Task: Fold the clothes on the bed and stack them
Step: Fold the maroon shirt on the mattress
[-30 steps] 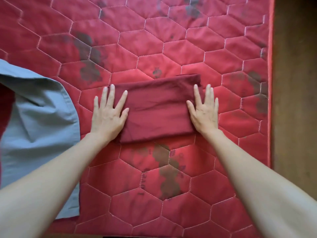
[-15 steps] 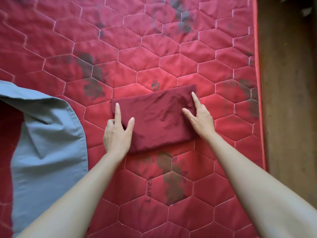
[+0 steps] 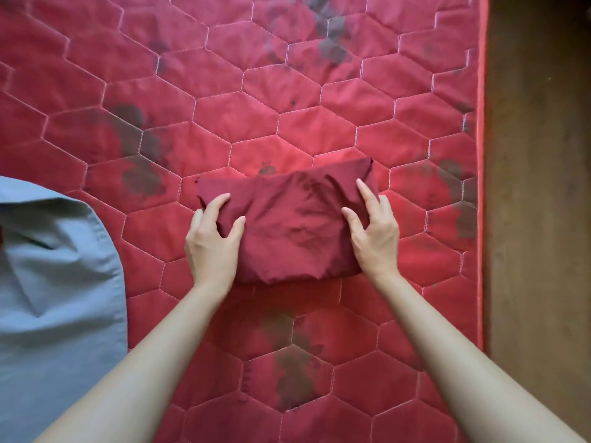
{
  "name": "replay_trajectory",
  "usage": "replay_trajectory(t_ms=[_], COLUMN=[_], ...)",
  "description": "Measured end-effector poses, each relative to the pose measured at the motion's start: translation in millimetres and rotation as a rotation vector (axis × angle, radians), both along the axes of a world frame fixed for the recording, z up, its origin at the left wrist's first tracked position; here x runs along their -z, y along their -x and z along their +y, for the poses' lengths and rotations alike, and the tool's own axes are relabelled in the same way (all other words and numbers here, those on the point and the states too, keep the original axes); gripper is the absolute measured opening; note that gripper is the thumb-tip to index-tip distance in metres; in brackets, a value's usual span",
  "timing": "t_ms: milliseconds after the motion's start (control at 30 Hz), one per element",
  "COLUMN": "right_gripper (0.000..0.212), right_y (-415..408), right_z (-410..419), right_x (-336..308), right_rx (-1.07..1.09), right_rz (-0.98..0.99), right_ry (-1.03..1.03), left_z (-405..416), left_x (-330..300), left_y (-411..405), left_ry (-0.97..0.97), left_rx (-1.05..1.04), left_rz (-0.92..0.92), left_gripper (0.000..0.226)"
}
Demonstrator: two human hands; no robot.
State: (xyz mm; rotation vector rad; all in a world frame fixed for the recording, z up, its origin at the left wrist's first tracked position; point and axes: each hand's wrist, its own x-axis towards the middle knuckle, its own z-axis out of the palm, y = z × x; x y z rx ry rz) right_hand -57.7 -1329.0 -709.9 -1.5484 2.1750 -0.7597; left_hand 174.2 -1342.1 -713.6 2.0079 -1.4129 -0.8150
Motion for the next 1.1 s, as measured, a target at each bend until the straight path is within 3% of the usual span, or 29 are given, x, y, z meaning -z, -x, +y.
replay_trajectory(t_ms=[267,367,500,600,733,933,1033,1100], right_gripper=[0.049,0.052,0.064,0.065,0.056,0.052,0.053,0.053], right_y=[95.3,132.7,170.2,172.1,137.8,92.1,113.2,138.0], right_z=[-105.5,-151.8,-173.7,-174.6,-198.5,-231.6,-214.6,-201.1], right_x=[-40.5,-34.2,-6.5,5.5,11.4,44.3,62.6,67.0], right_rx=[0.106,0.09,0.133,0.192,-0.073,-0.269,-0.244,-0.114], right_rz=[-0.027,-0.015,0.115,0.231,0.443,0.546,0.59,0.595], right_ry=[0.149,0.099,-0.23,-0.255,-0.128,-0.196,-0.224,-0.22], left_z=[-138.5,-187.5,-211.4,-210.2,-218.8,-243.4,-245.0,-249.8], left_x=[-35.7,-29.7,1.5,12.5,18.7,47.8,68.3,72.7], left_y=[85.9,118.1,138.5,147.8,171.9,201.8,177.1,155.5], left_ry=[0.189,0.193,-0.044,0.035,0.227,0.17,0.077,0.032], left_rx=[0.171,0.257,0.29,0.342,0.589,0.725,0.637,0.517], left_rz=[0.035,0.007,-0.292,-0.424,-0.528,-0.609,-0.659,-0.621], left_gripper=[0.042,0.046,0.063,0.063,0.055,0.053,0.055,0.056])
